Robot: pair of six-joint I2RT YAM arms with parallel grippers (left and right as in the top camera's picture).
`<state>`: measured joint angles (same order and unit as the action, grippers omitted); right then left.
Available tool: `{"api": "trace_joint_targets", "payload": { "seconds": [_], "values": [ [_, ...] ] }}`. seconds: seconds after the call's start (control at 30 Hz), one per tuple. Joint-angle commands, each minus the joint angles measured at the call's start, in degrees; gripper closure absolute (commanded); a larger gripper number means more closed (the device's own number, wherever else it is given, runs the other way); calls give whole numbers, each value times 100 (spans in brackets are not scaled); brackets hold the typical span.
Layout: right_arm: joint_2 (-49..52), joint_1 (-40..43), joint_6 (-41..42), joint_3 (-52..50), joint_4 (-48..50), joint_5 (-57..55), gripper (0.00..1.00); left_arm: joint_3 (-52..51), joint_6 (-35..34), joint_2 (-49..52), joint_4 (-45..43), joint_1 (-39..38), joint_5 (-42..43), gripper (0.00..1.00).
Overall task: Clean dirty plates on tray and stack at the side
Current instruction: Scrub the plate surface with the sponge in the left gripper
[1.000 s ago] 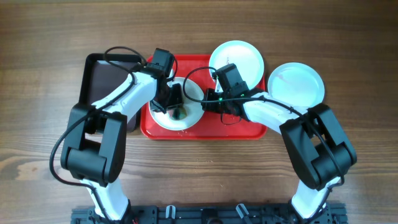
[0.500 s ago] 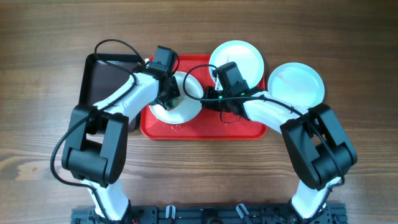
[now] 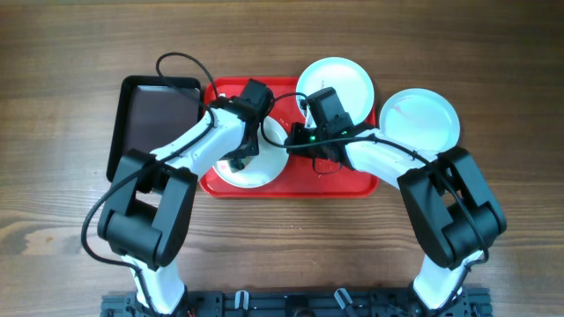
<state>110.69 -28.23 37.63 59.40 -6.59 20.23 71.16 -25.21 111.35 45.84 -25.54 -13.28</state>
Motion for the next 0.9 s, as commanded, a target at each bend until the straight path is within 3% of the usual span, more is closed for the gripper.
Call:
{"api": "trace_joint_targets", "payload": {
  "seconds": [0.0, 0.3, 0.63, 0.87],
  "values": [
    [151, 83, 0, -46, -55, -238, 96, -376, 1137, 522, -243, -57, 3176, 96],
    [151, 83, 4, -46, -83, -236, 96, -376, 1154, 522, -1132, 46, 3884, 96],
    [151, 83, 9, -46, -98, -236, 96, -376, 1156, 525, -1897, 538, 3895, 96],
    [151, 83, 9, -46, -96, -232, 96, -376, 645, 597, -2035, 1019, 2736, 96]
  ]
}}
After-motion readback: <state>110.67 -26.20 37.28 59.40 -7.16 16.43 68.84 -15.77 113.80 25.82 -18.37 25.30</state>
